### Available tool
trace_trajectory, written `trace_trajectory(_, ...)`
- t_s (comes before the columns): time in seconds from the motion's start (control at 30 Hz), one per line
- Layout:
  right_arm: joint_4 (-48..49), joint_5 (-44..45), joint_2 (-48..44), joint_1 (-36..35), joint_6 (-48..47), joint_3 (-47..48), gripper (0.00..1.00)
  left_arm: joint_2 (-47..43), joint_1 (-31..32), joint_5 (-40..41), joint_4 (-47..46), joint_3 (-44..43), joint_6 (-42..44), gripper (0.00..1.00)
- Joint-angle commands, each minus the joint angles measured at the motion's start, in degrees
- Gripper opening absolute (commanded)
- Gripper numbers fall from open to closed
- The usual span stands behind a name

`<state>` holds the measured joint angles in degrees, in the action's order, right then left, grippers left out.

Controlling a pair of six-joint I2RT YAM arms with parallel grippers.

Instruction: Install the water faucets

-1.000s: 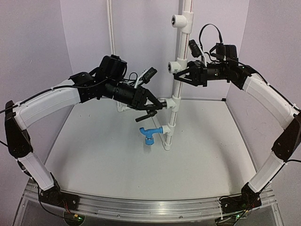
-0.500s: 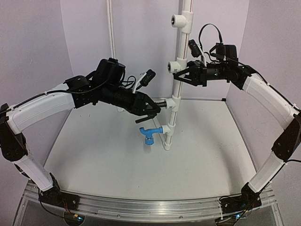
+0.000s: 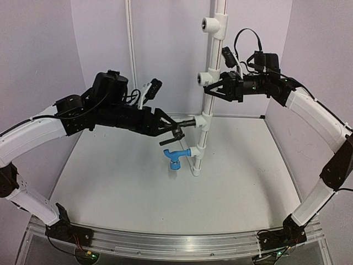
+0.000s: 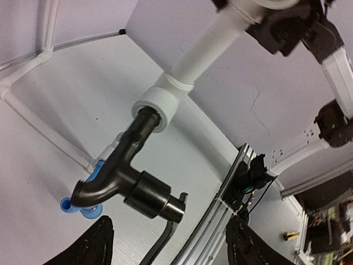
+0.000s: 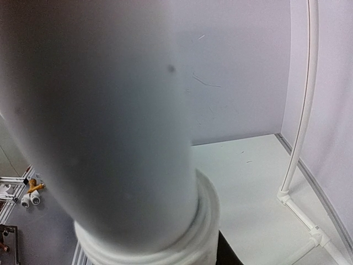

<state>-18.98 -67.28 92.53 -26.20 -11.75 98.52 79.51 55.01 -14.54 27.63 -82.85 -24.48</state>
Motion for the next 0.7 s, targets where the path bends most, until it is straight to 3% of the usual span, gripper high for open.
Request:
trace_trajectory(0.0, -6.6, 3.6, -0.3, 0.4, 3.7, -1.9, 0.04, -4.1, -0.5, 3.5, -1.1, 4.3, -14.7, 0.72)
trace_trajectory(0.1, -6.6, 3.7, -0.5, 0.4, 3.7, -2.0, 0.04, -5.7, -0.5, 1.5, -3.1, 8.2, -22.0, 0.78)
trace_trajectory(0.2, -6.5, 3.6, -0.5, 0.4, 3.6, -2.2, 0.04, -8.4, -0.5, -0.1, -12.1, 15.5, -28.7, 0.89)
trace_trajectory(0.27, -6.5, 3.6, -0.4, 0.4, 3.7, -2.2, 0.04, -8.8, -0.5, -0.5, -16.9, 18.1, -31.4, 0.91)
trace_trajectory(0.67, -6.5, 3.4, -0.7, 0.4, 3.5, -2.4, 0.04, -0.7, -0.5, -7.0, -33.5, 18.8, -39.1, 0.83)
